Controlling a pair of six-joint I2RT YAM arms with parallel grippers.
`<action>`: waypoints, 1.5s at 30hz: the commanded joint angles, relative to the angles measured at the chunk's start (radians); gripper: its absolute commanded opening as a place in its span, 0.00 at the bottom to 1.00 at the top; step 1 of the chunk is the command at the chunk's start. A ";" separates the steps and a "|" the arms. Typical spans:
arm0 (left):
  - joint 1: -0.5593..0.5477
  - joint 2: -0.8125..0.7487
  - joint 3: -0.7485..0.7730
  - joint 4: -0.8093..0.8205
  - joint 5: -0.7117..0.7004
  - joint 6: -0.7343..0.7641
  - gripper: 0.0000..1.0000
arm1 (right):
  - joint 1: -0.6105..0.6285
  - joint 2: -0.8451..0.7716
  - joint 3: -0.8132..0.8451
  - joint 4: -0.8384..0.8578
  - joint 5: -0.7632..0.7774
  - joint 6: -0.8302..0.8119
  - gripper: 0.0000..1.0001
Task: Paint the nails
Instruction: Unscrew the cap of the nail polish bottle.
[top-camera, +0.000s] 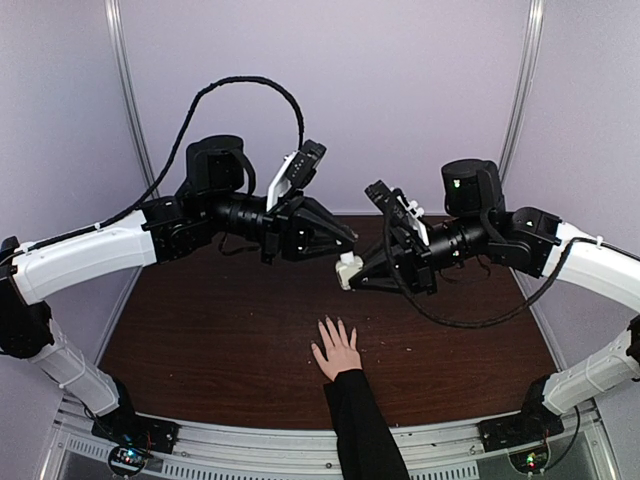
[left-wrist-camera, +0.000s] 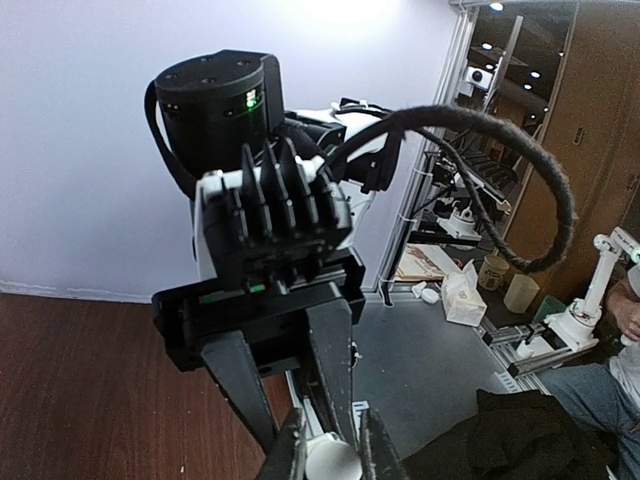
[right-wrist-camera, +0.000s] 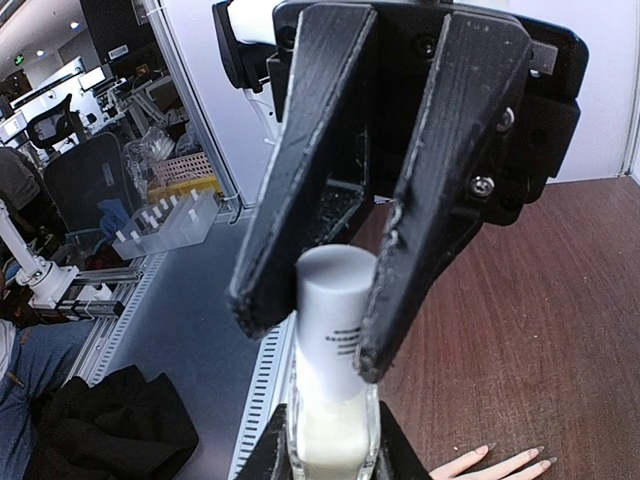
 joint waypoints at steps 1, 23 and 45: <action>-0.007 -0.004 -0.008 0.041 -0.023 -0.011 0.00 | -0.005 -0.011 0.027 0.025 0.022 -0.004 0.00; -0.007 0.057 0.045 -0.072 -0.532 -0.082 0.00 | -0.004 0.007 0.071 -0.057 0.677 -0.036 0.00; 0.054 0.044 0.052 -0.070 -0.562 -0.199 0.41 | -0.007 0.029 0.067 -0.097 0.748 -0.084 0.00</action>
